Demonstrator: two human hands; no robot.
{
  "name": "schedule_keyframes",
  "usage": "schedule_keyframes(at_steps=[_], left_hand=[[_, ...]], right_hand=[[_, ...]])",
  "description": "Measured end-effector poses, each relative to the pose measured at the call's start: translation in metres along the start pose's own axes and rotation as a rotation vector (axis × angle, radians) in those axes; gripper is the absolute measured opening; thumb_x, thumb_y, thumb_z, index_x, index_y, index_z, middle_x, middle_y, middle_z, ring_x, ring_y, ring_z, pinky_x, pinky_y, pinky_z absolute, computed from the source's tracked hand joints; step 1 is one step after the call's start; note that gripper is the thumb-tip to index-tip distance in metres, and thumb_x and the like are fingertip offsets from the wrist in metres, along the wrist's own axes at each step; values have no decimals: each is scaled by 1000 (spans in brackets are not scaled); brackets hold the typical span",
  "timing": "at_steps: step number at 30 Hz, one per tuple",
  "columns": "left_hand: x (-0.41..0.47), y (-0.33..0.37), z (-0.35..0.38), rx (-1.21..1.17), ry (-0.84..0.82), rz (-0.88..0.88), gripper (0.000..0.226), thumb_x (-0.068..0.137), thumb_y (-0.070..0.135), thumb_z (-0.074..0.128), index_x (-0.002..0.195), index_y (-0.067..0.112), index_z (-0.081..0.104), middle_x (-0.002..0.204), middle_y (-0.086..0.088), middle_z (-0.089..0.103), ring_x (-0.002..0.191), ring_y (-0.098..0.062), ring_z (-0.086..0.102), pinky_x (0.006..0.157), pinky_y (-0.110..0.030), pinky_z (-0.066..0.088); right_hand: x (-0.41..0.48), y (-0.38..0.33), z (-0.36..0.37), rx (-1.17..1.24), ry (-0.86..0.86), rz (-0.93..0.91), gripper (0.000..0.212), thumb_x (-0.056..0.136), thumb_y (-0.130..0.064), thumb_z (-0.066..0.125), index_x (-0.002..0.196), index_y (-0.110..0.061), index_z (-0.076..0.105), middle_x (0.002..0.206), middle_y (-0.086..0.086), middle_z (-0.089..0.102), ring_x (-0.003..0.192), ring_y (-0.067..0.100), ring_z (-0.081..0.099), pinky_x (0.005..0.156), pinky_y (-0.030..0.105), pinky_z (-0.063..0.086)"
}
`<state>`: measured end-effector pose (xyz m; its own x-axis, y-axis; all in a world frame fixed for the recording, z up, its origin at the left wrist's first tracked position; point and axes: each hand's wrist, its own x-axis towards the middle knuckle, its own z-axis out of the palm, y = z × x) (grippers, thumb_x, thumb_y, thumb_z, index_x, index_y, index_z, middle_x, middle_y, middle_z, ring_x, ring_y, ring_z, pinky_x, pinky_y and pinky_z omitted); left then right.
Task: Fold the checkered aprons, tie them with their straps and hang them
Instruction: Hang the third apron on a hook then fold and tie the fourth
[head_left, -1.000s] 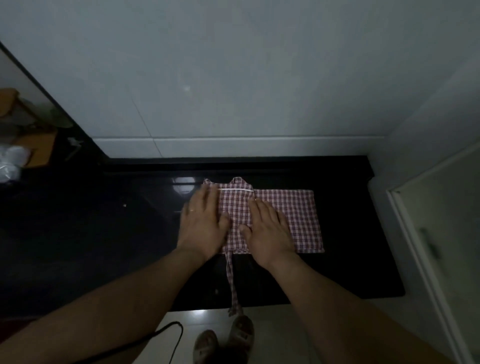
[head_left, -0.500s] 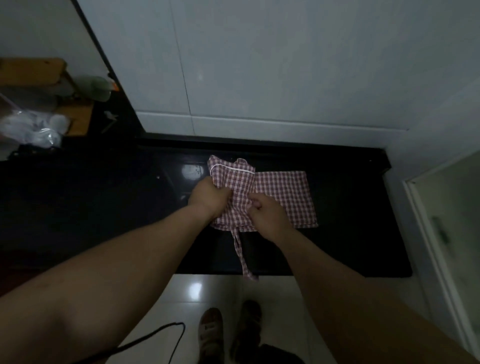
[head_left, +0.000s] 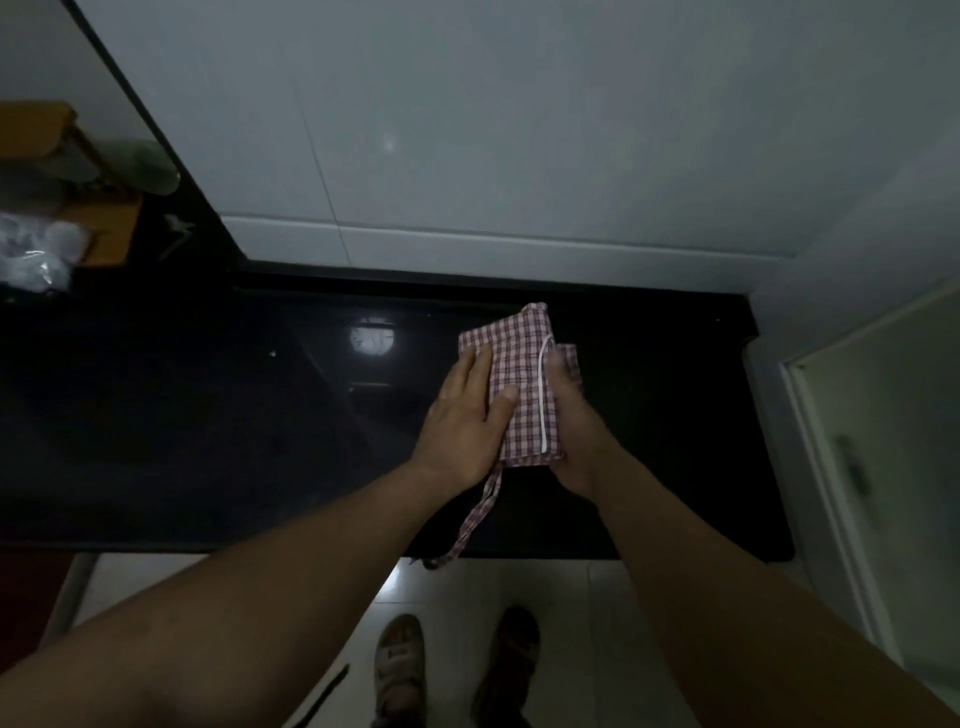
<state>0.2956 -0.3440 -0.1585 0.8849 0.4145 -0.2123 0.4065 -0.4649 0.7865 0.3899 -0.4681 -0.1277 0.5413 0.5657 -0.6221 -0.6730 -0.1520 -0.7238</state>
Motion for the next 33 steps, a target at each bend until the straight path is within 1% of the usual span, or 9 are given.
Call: schedule_keyframes(at_steps=[4, 10, 13, 18, 24, 27, 30, 32, 33], left_hand=[[4, -1, 7, -47, -13, -58, 74, 102, 71, 21, 166, 37, 1, 175, 10, -4, 160, -11, 1, 130, -50, 14], [1, -6, 8, -110, 1, -65, 56, 109, 59, 21, 163, 48, 9, 174, 15, 3, 158, -11, 12, 128, -56, 15], [3, -12, 3, 44, 41, -23, 54, 110, 53, 23, 163, 46, 16, 173, 11, 9, 157, -18, 17, 127, -56, 16], [16, -15, -1, 325, 80, 253, 60, 110, 54, 27, 166, 38, 13, 175, 3, 6, 161, -18, 6, 128, -50, 18], [19, -12, 23, 353, 16, 230, 60, 110, 55, 19, 165, 43, -4, 175, 6, -6, 160, -13, -15, 130, -53, 3], [23, -8, 28, 435, -27, 231, 60, 109, 58, 16, 163, 47, -7, 175, 5, -10, 159, -15, -19, 128, -58, -1], [27, -5, 37, 531, -70, 216, 60, 108, 62, 14, 162, 50, -9, 174, 2, -14, 158, -20, -23, 126, -65, -3], [29, -3, 45, 614, -79, 213, 60, 107, 64, 11, 162, 49, -9, 173, -2, -18, 158, -25, -24, 124, -69, -4], [29, -1, 47, 650, -75, 209, 61, 107, 64, 11, 162, 48, -9, 173, -3, -20, 157, -26, -25, 123, -70, -4]], right_hand=[[-5, -8, 0, -184, -67, -27, 42, 101, -40, 65, 139, -24, 63, 129, 3, 73, 116, 20, 71, 101, 42, 56], [-4, -18, -7, -519, 1, -23, 48, 98, -57, 57, 139, -32, 62, 126, -8, 72, 111, 12, 71, 104, 37, 54], [2, -24, -12, -592, 17, 31, 51, 102, -57, 50, 141, -26, 62, 127, -4, 72, 112, 15, 70, 106, 39, 52], [10, -30, -21, -572, -20, 67, 45, 102, -53, 51, 139, -30, 61, 122, -2, 74, 108, 18, 73, 104, 42, 54], [11, -22, -33, -446, -4, 86, 28, 103, -43, 52, 120, -30, 70, 113, 2, 79, 106, 21, 75, 100, 45, 56], [7, -16, -39, -424, 101, 79, 29, 99, -37, 55, 114, -22, 75, 106, 5, 79, 100, 25, 76, 97, 49, 59], [3, -9, -43, -529, 292, -6, 24, 98, -30, 56, 115, -18, 69, 103, 7, 75, 91, 24, 74, 82, 42, 60], [1, -1, -47, -804, 556, -152, 31, 98, -30, 59, 124, -15, 56, 112, 2, 65, 91, 19, 67, 73, 35, 57], [2, 2, -49, -1004, 665, -288, 36, 98, -31, 59, 129, -15, 53, 120, 2, 59, 99, 18, 63, 78, 36, 56]])
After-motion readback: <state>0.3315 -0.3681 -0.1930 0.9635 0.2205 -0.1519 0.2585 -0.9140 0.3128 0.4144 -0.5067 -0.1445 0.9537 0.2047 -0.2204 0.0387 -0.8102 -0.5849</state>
